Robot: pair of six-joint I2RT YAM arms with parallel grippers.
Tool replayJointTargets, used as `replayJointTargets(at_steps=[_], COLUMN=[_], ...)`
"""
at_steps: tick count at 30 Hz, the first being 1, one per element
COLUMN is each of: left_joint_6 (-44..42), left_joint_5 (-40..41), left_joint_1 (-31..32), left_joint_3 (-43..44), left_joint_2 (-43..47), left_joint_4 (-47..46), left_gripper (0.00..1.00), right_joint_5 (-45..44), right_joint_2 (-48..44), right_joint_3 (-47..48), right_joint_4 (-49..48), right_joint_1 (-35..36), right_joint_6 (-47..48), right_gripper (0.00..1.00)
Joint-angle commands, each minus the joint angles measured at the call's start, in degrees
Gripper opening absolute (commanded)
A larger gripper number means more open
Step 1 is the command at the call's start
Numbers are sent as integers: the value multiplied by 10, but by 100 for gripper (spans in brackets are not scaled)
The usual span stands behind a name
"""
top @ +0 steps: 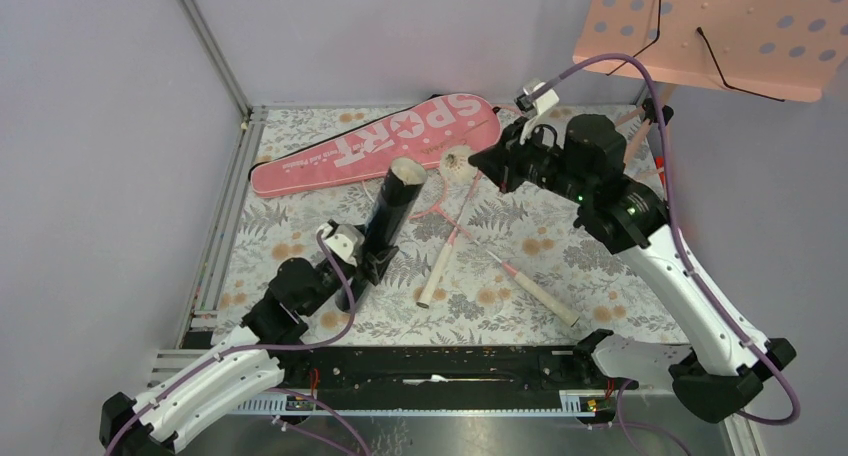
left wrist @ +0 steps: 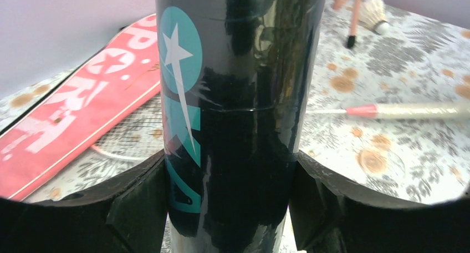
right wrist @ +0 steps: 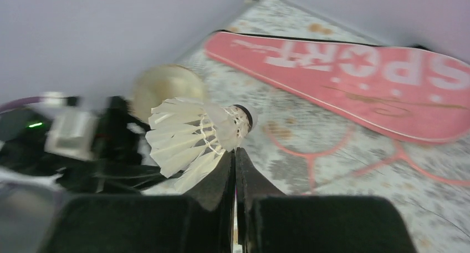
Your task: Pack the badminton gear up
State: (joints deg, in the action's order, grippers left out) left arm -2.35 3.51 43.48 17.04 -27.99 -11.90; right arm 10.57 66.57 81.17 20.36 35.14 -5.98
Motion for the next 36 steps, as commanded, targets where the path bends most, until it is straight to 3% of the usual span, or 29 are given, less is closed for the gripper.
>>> replayJointTargets(at_steps=[1, 5, 9, 20, 28, 34, 36], left_joint_6=[-25, -36, -42, -49, -50, -47, -45], left_joint_5=[-120, -161, -182, -219, -234, -235, -235], left_joint_1=[0, 0, 0, 0, 0, -1, 0], left_joint_3=[-4, -3, -5, -29, -33, -33, -32], left_joint_2=[3, -1, -3, 37, 52, 50, 48], left_joint_4=[-67, -65, -71, -87, -88, -87, -87], left_gripper=[21, 22, 21, 20, 19, 19, 19], right_joint_5=[227, 309, 328, 270, 317, 302, 278], right_joint_2=[-30, -43, -54, -40, 5, 62, 75], right_joint_3=[5, 2, -3, 23, 49, 80, 91], right_joint_4=[-22, -30, -32, 53, 81, 97, 112], right_joint_1=[-2, -2, -2, -2, -1, 17, 32], right_joint_6=[-72, -111, -132, -100, -96, -98, -83], right_gripper=[0, 0, 0, 0, 0, 0, 7])
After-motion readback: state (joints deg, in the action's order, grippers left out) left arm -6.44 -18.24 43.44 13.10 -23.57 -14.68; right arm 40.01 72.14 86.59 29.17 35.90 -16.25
